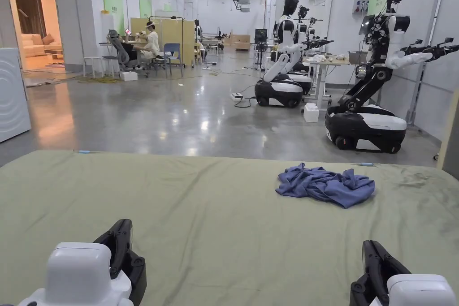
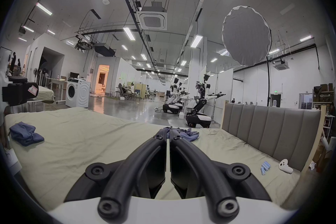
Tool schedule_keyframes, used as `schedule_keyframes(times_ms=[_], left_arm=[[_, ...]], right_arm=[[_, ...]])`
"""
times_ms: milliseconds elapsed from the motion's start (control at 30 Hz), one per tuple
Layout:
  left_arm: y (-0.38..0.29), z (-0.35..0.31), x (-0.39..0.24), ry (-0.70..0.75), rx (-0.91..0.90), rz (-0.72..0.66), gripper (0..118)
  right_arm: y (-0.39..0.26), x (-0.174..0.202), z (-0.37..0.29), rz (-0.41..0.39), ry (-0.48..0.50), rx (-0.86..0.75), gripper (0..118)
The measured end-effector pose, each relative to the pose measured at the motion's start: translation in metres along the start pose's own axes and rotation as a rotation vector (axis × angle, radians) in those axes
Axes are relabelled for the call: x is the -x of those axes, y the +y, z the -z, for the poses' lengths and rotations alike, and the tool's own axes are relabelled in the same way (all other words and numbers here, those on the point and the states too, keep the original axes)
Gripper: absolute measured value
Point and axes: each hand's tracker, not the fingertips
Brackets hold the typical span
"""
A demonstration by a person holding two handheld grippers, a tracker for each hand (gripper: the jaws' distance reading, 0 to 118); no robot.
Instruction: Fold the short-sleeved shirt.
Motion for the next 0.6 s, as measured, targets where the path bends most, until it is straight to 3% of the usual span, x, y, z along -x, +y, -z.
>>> schedule_keyframes(times_ms=[600], left_arm=[[-0.0002, -0.0025, -0.0014, -0.002, -0.006, 0.003, 1]], right_arm=[[-0.0003, -0.0015, -0.0031, 0.009, -0.001, 0.002, 5]])
